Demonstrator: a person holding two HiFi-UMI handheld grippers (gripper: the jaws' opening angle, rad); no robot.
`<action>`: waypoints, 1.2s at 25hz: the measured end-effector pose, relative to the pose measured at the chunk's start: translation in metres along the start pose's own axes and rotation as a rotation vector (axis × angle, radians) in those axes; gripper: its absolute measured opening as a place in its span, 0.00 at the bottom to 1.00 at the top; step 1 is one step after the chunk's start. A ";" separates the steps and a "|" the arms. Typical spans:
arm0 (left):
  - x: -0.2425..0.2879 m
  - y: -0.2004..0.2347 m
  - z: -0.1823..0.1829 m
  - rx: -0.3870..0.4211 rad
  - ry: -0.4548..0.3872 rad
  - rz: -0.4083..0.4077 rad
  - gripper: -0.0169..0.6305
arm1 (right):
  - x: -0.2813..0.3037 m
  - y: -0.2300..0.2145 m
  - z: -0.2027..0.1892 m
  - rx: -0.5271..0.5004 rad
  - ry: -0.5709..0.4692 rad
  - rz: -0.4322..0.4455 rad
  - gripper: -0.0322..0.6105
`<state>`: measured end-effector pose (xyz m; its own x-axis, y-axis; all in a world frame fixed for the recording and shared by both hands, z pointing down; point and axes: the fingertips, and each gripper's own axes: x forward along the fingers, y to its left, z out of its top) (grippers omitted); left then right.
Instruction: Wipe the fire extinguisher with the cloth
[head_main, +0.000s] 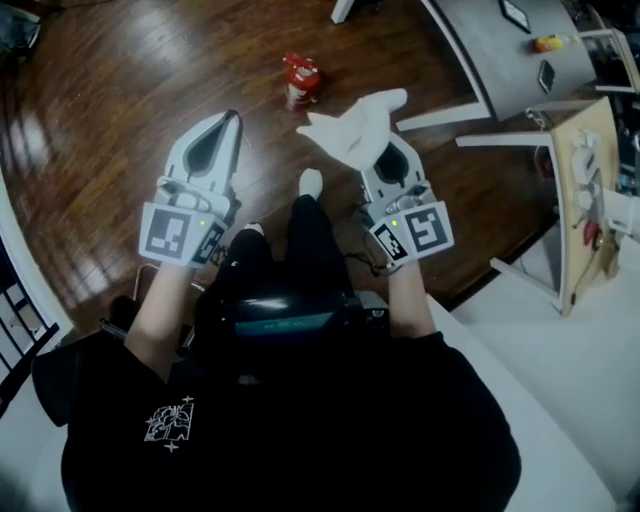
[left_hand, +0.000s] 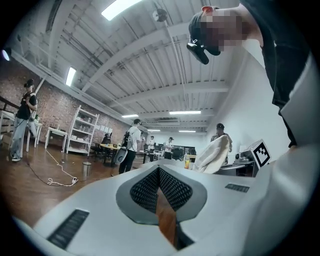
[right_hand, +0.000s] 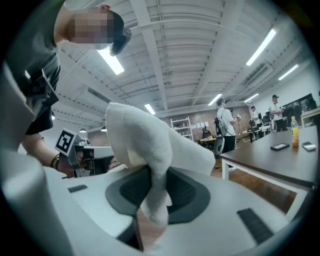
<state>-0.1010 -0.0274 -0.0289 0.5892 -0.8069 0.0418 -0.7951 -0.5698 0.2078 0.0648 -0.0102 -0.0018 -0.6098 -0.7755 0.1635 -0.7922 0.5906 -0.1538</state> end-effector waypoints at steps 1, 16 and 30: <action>-0.010 -0.007 0.014 0.012 -0.002 -0.012 0.03 | -0.005 0.013 0.013 -0.004 -0.004 -0.007 0.22; -0.124 -0.064 0.088 0.023 -0.047 -0.090 0.03 | -0.097 0.130 0.076 0.038 -0.056 -0.102 0.22; -0.120 -0.115 0.099 0.040 -0.072 -0.006 0.03 | -0.125 0.121 0.078 0.046 -0.051 -0.028 0.22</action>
<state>-0.0950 0.1195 -0.1544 0.5832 -0.8118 -0.0304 -0.7976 -0.5793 0.1682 0.0468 0.1409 -0.1165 -0.5842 -0.8029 0.1186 -0.8066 0.5582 -0.1944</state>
